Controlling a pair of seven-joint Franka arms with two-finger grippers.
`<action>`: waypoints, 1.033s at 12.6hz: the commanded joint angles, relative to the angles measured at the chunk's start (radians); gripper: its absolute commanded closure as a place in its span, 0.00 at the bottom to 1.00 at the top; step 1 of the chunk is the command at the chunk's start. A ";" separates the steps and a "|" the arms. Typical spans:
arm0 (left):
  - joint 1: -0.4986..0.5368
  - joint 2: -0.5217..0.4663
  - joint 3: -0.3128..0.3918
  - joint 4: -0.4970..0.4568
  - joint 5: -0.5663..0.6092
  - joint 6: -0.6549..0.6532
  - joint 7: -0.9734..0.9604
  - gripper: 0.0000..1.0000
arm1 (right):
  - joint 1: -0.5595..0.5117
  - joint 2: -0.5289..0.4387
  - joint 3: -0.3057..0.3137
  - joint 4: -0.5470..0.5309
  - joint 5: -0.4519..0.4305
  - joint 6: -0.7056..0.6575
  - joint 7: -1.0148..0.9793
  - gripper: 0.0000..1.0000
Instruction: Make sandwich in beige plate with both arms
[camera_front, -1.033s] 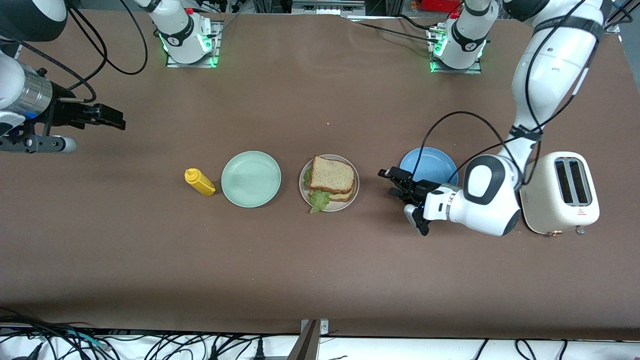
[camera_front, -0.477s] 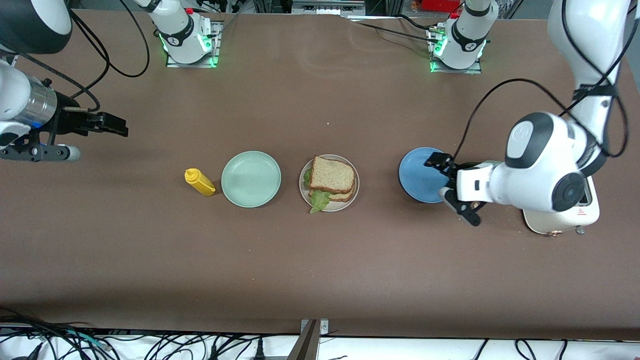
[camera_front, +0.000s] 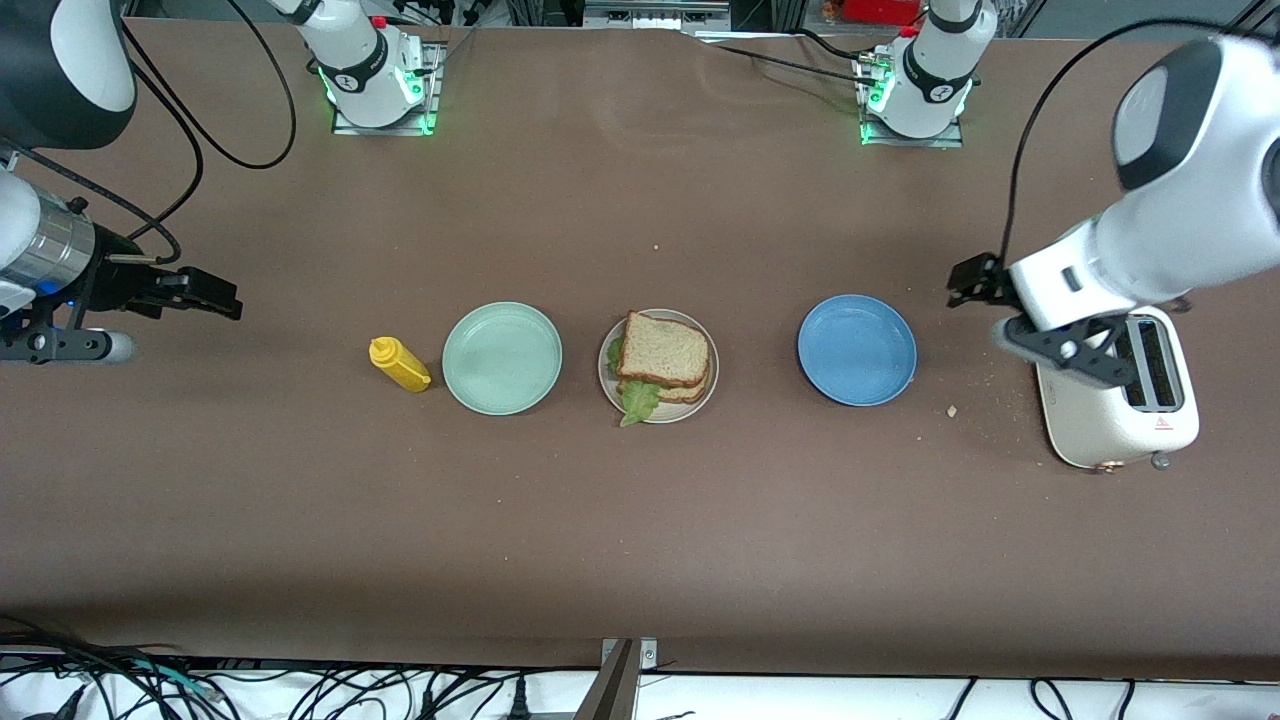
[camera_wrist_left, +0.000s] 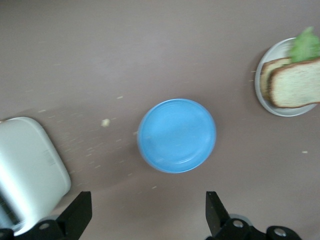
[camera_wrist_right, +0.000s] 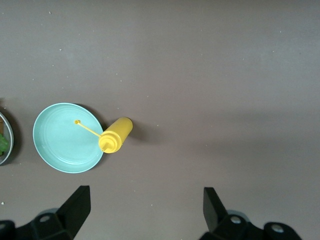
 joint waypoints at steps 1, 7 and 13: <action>0.001 -0.147 0.010 -0.119 0.063 0.018 -0.039 0.00 | -0.005 0.001 0.006 0.025 -0.011 -0.008 -0.010 0.00; 0.059 -0.169 0.006 -0.118 -0.010 0.015 -0.066 0.00 | 0.001 0.002 0.002 0.025 -0.017 -0.008 -0.015 0.00; 0.052 -0.157 0.003 -0.101 -0.024 -0.026 -0.148 0.00 | 0.000 -0.013 0.008 0.025 -0.060 -0.041 -0.023 0.00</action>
